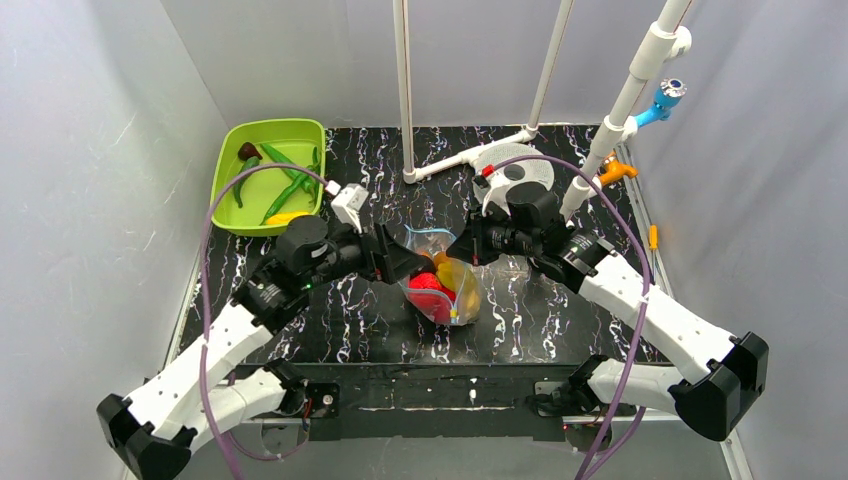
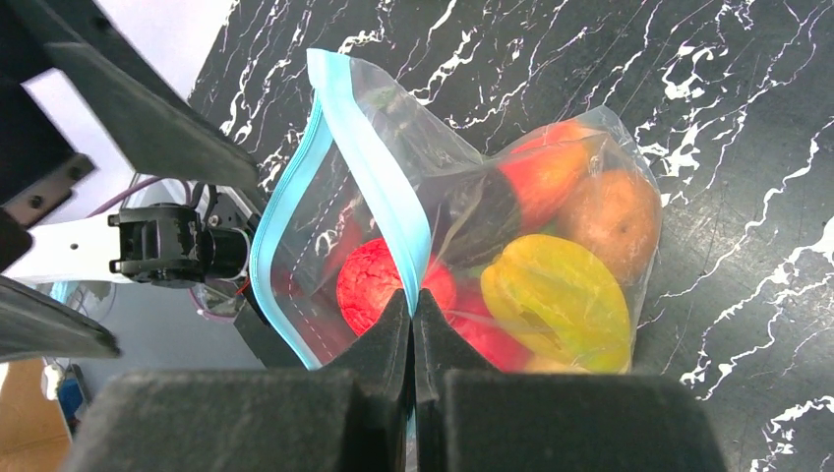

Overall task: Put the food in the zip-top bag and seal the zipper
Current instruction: Place the fake fruit in the zipper food storage bag, then move the zipper food storage bag to the center of the board, then zip the zipper food storage bag at the center of the board.

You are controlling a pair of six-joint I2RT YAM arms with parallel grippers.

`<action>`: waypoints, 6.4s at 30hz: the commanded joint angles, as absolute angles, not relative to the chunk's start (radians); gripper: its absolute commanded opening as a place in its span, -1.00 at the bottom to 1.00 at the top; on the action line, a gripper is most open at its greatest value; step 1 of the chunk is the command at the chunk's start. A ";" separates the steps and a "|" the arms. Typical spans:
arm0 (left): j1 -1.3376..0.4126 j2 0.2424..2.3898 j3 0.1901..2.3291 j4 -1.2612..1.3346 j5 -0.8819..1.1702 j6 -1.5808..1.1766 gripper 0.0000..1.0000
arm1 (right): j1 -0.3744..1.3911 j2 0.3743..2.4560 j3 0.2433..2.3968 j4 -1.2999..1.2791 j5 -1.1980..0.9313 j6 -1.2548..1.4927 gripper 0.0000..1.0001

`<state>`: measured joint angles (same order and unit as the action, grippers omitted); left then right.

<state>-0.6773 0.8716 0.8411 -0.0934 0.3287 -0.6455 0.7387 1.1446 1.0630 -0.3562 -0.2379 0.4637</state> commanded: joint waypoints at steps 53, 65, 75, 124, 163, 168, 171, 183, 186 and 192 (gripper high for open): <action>-0.681 0.533 0.875 -0.678 -0.209 -0.905 -1.00 | 1.168 1.190 1.171 -0.333 -0.177 0.096 0.97; -0.680 0.506 0.879 -0.718 -0.209 -0.917 -1.00 | 1.167 1.019 0.749 0.177 -0.047 0.114 0.50; -0.681 0.493 0.883 -0.755 -0.217 -0.920 -1.00 | 1.156 1.029 0.672 0.350 -0.016 0.142 -0.15; -0.707 1.029 1.019 -0.304 0.862 0.205 0.13 | 0.947 0.998 0.747 0.176 -0.478 0.159 -0.97; -0.705 0.906 0.959 -0.507 0.590 0.309 -1.00 | 0.945 0.862 0.596 0.232 -0.158 0.267 -0.97; -0.703 0.848 0.960 -0.604 0.534 0.345 -1.00 | 0.945 0.777 0.554 0.193 -0.053 0.266 -0.97; -0.702 0.811 0.966 -0.660 0.492 0.367 -1.00 | 0.944 0.734 0.550 0.149 -0.011 0.242 -0.97; -0.702 0.661 0.951 -0.815 0.346 0.370 -1.00 | 0.939 0.594 0.501 0.065 0.409 0.310 -0.97; -0.701 0.628 0.943 -0.839 0.326 0.365 -1.00 | 0.938 0.578 0.497 0.048 0.468 0.321 -0.97; -0.701 0.586 0.929 -0.877 0.293 0.360 -1.00 | 0.938 0.576 0.494 0.032 0.502 0.329 -0.97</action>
